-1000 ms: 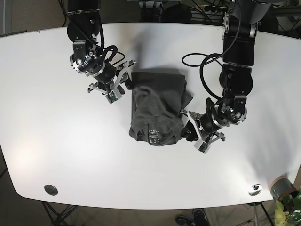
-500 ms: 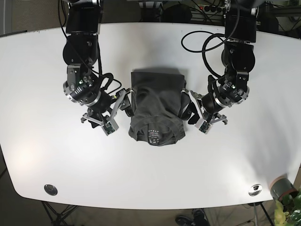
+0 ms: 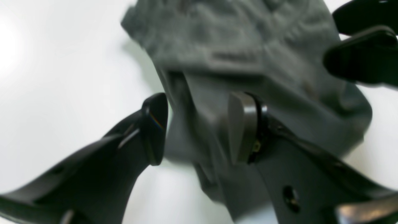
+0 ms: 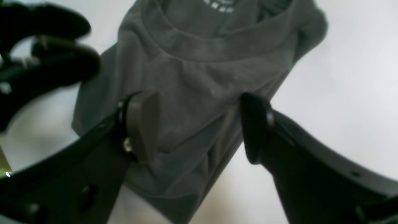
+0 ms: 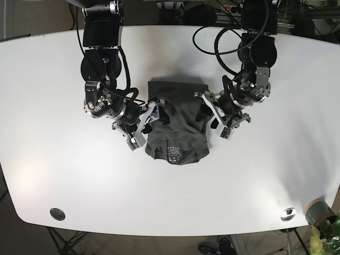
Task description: Fold the T-shirt properly
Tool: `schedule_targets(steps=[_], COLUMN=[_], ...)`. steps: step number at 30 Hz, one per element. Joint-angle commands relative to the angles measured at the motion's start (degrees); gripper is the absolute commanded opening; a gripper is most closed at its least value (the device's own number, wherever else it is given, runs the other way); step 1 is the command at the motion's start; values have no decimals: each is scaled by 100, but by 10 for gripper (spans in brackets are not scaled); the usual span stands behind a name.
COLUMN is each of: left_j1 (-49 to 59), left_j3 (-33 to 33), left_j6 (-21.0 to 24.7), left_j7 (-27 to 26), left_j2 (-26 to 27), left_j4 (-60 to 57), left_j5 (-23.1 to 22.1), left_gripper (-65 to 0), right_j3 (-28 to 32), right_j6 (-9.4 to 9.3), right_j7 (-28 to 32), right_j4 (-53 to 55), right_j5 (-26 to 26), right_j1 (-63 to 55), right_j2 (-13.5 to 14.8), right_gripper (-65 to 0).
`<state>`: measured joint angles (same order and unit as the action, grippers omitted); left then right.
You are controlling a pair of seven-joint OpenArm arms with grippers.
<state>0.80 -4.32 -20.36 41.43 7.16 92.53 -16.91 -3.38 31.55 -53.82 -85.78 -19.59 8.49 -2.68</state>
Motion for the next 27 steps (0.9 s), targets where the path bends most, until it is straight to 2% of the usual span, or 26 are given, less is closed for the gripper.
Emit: schedule_targets(steps=[1,4,7,11,20,22,27], left_j1=[-67,118,206,206,188,206,391], left_j3=[-3,-3,-30,-21,-3,14,392], left_j6=[-17,-17,-26,-17,-34,-34,-43], left_j7=[-86,-191,-499,-525,-525,-525,-525], left_j2=[-17,-17,-17,-26,1,9,-17], left_j4=[114,105,105,105,123,149,351], left_j5=[-81,-90,-98,-98,-107,-116,-116], left_gripper=[-358,-390,-510,-615,-626,-626,-626], right_j3=[-10,-10,-10,-10,-45,-194,-370], right_j6=[23,23,23,23,23,23,23], right_j7=[173,191,191,191,297,288,288], right_j4=[46,116,125,125,99,81,81], right_j5=[-172,-181,-190,-181,-181,-190,-164], right_j1=[149,157,175,184,184,175,175], right_j2=[8,-9,-9,-9,35,35,52], right_gripper=[-274,-336,-457,-563,-577,-598,-599])
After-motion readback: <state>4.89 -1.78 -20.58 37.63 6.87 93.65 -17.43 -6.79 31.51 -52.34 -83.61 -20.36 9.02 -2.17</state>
